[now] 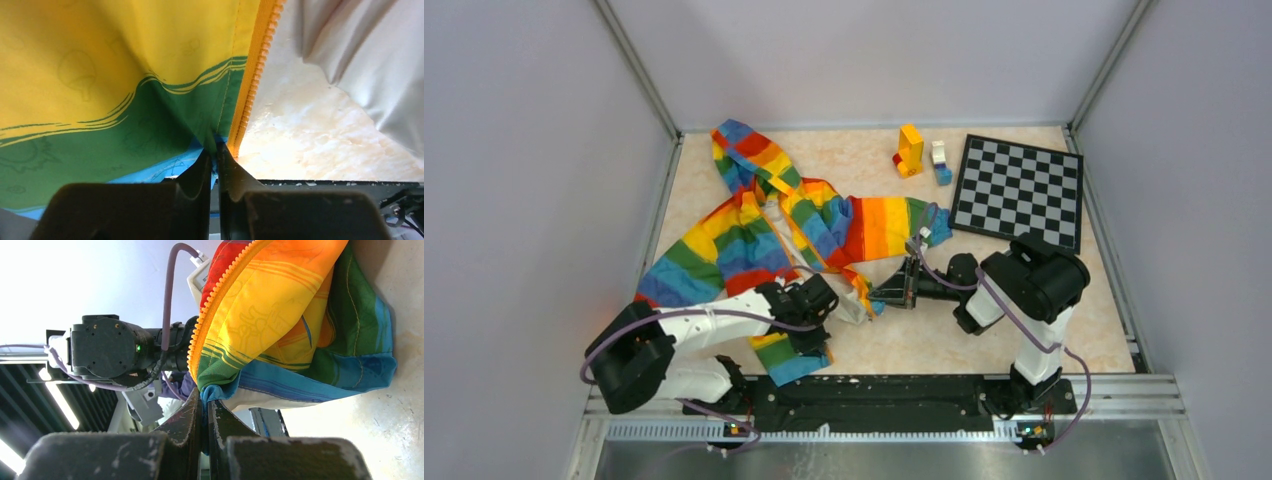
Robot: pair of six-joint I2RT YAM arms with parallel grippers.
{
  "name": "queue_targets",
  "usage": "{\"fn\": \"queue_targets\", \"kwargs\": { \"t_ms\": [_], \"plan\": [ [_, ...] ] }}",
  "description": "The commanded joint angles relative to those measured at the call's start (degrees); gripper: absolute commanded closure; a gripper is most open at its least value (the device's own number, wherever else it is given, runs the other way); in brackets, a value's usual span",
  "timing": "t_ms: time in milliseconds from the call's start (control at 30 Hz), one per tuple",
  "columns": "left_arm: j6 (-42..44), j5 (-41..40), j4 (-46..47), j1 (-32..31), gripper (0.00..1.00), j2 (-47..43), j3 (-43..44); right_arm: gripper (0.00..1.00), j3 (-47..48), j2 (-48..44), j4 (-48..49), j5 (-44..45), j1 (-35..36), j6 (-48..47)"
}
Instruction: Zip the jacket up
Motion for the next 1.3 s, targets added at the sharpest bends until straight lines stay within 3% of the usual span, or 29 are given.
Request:
{"fn": "queue_targets", "kwargs": {
  "t_ms": [0,200,433,733,933,1267],
  "plan": [
    [5.7,-8.9,10.4,0.0,0.92,-4.4,-5.5,1.0,-0.8,-0.9,11.7,0.1,-0.7,-2.2],
    [16.2,-13.1,24.0,0.0,1.0,-18.7,-11.0,1.0,-0.7,-3.2,8.7,2.1,-0.2,-3.8],
    [23.8,-12.9,38.0,0.0,1.0,-36.9,-19.6,1.0,-0.6,-8.9,3.1,9.2,2.7,-11.6],
    [38.0,-9.0,49.4,0.0,1.0,-57.5,-27.1,1.0,1.8,-8.0,11.4,14.2,7.6,-11.7],
    [43.5,-8.0,60.8,0.0,1.0,-62.4,-32.6,1.0,2.6,-8.9,11.1,16.7,9.6,-10.4],
    [46.6,-6.3,65.1,0.0,1.0,-64.5,-34.5,1.0,2.8,-11.0,12.5,19.3,10.9,-5.7]
  ]
}}
